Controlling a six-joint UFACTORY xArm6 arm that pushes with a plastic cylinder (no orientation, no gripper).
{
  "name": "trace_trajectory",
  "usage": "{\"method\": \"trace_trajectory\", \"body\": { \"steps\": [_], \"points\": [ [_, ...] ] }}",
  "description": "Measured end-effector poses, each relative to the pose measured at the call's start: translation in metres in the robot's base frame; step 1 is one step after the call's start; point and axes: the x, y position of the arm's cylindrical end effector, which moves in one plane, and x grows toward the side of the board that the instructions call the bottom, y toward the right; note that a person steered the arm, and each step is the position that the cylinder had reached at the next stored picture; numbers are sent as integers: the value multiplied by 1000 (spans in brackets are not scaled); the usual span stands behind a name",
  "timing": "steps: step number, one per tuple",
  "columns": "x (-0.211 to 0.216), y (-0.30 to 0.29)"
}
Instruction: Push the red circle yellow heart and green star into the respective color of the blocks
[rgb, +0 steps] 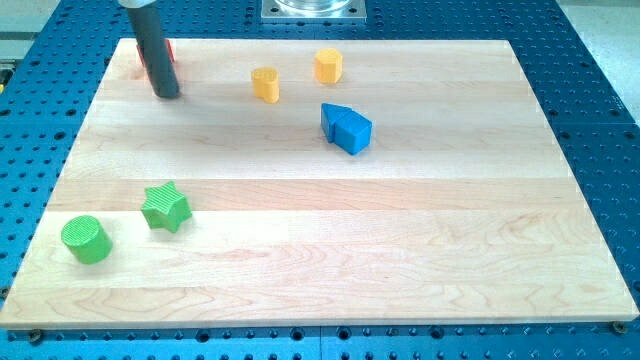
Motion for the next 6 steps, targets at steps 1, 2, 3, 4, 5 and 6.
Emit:
{"method": "trace_trajectory", "body": {
  "steps": [1,2,3,4,5,6],
  "points": [
    [11,16],
    [16,85],
    [4,143],
    [0,176],
    [32,137],
    [89,105]
  ]
}}
